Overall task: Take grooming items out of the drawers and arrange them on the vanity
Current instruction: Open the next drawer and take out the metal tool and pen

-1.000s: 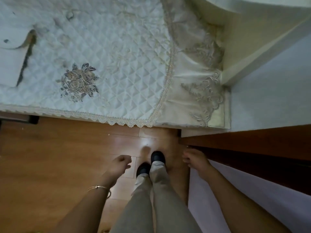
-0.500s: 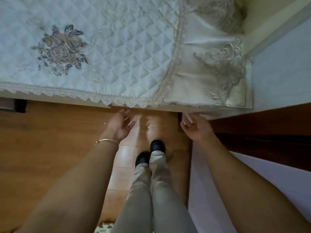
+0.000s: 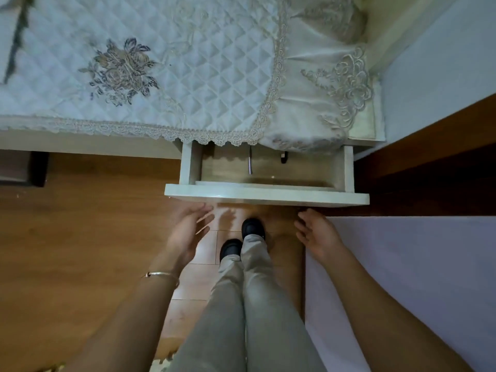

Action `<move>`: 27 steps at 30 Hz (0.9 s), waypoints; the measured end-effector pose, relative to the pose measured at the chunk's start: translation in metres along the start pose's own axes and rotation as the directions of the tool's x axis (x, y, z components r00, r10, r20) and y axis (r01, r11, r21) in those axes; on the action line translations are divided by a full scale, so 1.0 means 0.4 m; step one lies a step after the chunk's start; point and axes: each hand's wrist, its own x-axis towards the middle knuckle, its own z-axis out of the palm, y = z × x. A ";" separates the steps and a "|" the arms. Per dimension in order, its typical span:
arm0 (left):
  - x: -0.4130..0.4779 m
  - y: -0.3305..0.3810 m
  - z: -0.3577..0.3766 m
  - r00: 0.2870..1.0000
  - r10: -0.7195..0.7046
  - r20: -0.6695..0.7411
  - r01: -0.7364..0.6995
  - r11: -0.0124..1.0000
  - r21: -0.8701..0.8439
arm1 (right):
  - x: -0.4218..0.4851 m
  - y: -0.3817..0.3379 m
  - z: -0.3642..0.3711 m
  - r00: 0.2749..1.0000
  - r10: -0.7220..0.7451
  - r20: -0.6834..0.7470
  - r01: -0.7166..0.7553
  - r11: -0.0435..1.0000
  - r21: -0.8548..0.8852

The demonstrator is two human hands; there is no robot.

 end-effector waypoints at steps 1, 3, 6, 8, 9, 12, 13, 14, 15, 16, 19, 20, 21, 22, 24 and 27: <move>-0.039 -0.005 -0.004 0.995 0.085 -0.048 -0.084 0.996 0.032 | -0.038 0.010 -0.009 0.995 -0.089 -0.052 0.084 0.991 -0.101; -0.119 -0.003 -0.012 0.934 0.330 -0.135 -0.311 0.940 0.141 | -0.113 0.018 -0.026 0.931 -0.349 -0.102 0.303 0.900 -0.314; -0.185 0.022 -0.018 0.717 0.696 0.035 -0.589 0.577 0.566 | -0.197 -0.008 -0.025 0.751 -0.658 -0.044 0.564 0.676 -0.474; -0.159 0.049 -0.012 0.623 0.725 0.293 -0.632 0.246 0.735 | -0.209 -0.050 -0.006 0.638 -0.765 0.083 0.646 0.474 -0.599; -0.140 0.063 -0.008 0.616 0.687 0.384 -0.618 0.120 0.777 | -0.198 -0.069 0.003 0.605 -0.776 0.178 0.648 0.350 -0.677; -0.095 0.084 0.002 0.647 0.558 0.519 -0.545 -0.138 0.827 | -0.148 -0.106 0.010 0.663 -0.669 0.337 0.505 0.066 -0.861; -0.091 0.085 0.003 0.648 0.542 0.535 -0.530 -0.183 0.828 | -0.140 -0.106 0.005 0.684 -0.643 0.346 0.458 0.009 -0.889; -0.096 0.085 0.005 0.658 0.534 0.531 -0.516 -0.194 0.834 | -0.139 -0.103 0.000 0.687 -0.633 0.357 0.442 -0.027 -0.897; -0.101 0.084 0.007 0.670 0.534 0.515 -0.508 -0.176 0.843 | -0.144 -0.098 -0.006 0.681 -0.632 0.369 0.445 -0.043 -0.894; -0.109 0.081 0.009 0.687 0.537 0.490 -0.499 -0.141 0.855 | -0.153 -0.092 -0.012 0.676 -0.632 0.381 0.456 -0.047 -0.889; -0.131 0.070 0.008 0.709 0.548 0.444 -0.472 -0.099 0.876 | -0.177 -0.078 -0.034 0.694 -0.605 0.390 0.460 -0.043 -0.887; -0.138 0.065 0.003 0.707 0.550 0.444 -0.469 -0.106 0.877 | -0.181 -0.073 -0.042 0.709 -0.589 0.388 0.457 -0.036 -0.889; -0.145 0.059 -0.001 0.707 0.547 0.449 -0.467 -0.116 0.877 | -0.184 -0.066 -0.049 0.720 -0.574 0.391 0.459 -0.029 -0.888; -0.151 0.051 -0.008 0.709 0.538 0.456 -0.469 -0.123 0.875 | -0.188 -0.059 -0.056 0.731 -0.558 0.393 0.461 -0.022 -0.887; -0.160 0.034 -0.021 0.726 0.517 0.453 -0.472 -0.105 0.875 | -0.200 -0.042 -0.066 0.757 -0.525 0.390 0.456 -0.003 -0.890; -0.176 0.010 -0.033 0.760 0.502 0.412 -0.452 -0.047 0.891 | -0.223 -0.017 -0.081 0.801 -0.468 0.374 0.437 0.030 -0.899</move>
